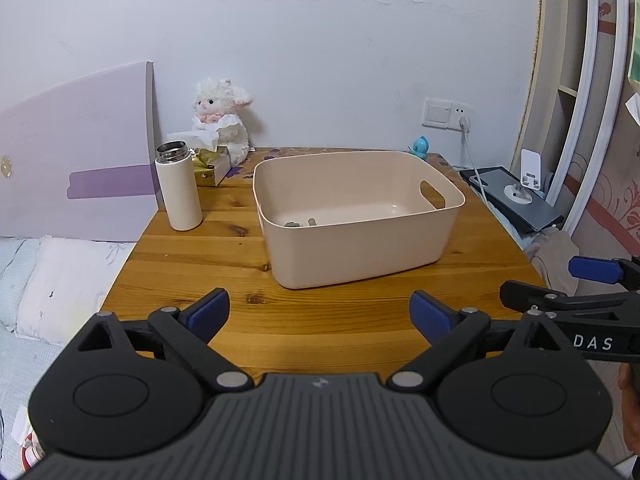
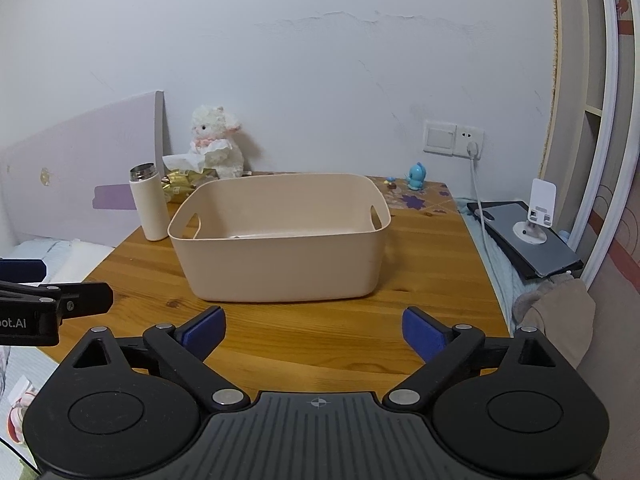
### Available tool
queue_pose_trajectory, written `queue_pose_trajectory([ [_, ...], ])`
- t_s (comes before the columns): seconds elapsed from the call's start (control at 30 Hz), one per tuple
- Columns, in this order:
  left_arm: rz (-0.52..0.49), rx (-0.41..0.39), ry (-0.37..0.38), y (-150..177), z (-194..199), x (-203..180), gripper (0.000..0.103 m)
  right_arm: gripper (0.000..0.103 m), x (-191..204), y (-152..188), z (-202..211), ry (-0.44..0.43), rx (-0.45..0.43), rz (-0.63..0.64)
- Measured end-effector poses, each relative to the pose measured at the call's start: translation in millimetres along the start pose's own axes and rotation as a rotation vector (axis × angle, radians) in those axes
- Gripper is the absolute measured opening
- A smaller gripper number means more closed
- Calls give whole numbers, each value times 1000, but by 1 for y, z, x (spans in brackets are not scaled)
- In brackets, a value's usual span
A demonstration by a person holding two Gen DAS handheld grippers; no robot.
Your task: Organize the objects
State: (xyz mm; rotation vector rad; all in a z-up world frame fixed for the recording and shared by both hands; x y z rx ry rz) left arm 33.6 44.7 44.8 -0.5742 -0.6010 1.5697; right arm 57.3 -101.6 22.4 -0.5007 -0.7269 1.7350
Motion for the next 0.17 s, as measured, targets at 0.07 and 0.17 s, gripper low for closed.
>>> queue_pose_trajectory([
  [0.07, -4, 3, 2, 0, -2, 0, 97, 97, 0, 0, -2, 1, 5, 1],
  [0.17, -5, 11, 6, 1, -6, -1, 97, 97, 0, 1, -8, 4, 18, 6],
])
Point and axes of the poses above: each gripper's, at about its wrist camera, not at the fingertips, and z roughly against the way its jaws point, x to its left, y to its underside, the point moved 9 cm from there along -z, roughly the way its jaws point, and after that the axes turned 12 degrees about x, right-handed, at the moved point
